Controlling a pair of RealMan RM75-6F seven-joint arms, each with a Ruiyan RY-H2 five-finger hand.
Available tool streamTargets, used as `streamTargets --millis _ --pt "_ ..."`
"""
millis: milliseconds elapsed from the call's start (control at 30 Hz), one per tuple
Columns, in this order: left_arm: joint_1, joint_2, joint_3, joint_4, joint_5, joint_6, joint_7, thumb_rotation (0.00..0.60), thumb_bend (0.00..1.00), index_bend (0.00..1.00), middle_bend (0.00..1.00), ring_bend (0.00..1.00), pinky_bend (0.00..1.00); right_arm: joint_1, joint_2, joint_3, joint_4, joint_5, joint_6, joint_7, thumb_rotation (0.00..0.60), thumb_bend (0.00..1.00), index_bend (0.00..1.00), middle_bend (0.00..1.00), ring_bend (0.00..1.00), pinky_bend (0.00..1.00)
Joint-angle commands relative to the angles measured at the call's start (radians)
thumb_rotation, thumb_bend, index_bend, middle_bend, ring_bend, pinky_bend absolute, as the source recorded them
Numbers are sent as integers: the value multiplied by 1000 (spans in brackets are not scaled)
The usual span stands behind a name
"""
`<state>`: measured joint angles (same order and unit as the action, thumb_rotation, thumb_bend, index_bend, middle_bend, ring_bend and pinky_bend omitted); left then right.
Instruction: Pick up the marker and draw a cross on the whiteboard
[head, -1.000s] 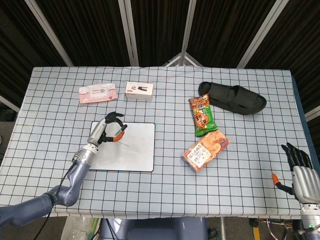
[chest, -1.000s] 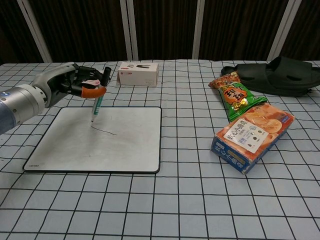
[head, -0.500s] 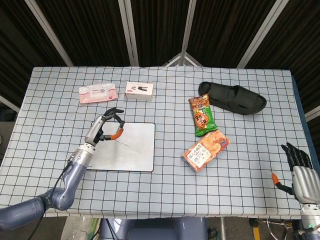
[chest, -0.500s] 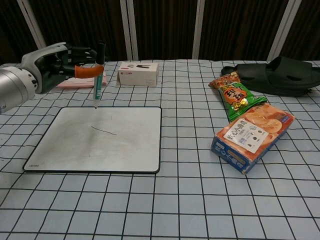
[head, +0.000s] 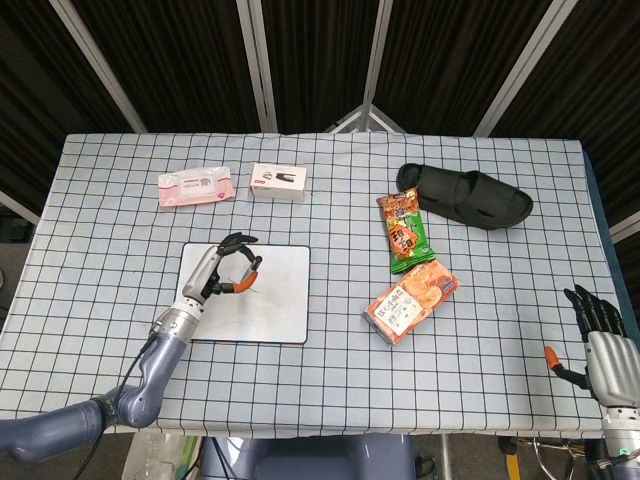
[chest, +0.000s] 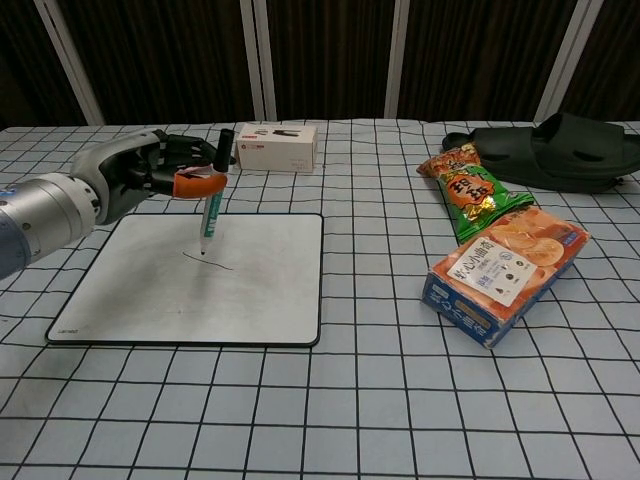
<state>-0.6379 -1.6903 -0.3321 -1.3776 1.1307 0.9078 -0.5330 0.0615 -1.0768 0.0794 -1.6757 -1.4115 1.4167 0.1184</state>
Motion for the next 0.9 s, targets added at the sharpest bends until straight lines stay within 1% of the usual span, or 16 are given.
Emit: streamTargets --millis 33,600,733,900 --pt "-5 -9 -2 10 -9 -3 7 600 619 753 197 57 105 0 0 0 0 0 1 0 600 344 0 0 0 0" --pt "-17 -43 7 52 -32 -21 46 600 619 755 199 57 105 -1 0 0 2 -1 3 2 600 344 0 0 0 0" --pt "-13 -35 11 47 -37 -26 54 600 620 756 202 57 105 -2 -1 1 3 -2 5 4 600 344 0 0 0 0" --pt "2 -4 23 15 -37 -28 70 600 621 757 205 57 105 -2 -1 1 3 -2 5 4 600 343 0 0 0 0"
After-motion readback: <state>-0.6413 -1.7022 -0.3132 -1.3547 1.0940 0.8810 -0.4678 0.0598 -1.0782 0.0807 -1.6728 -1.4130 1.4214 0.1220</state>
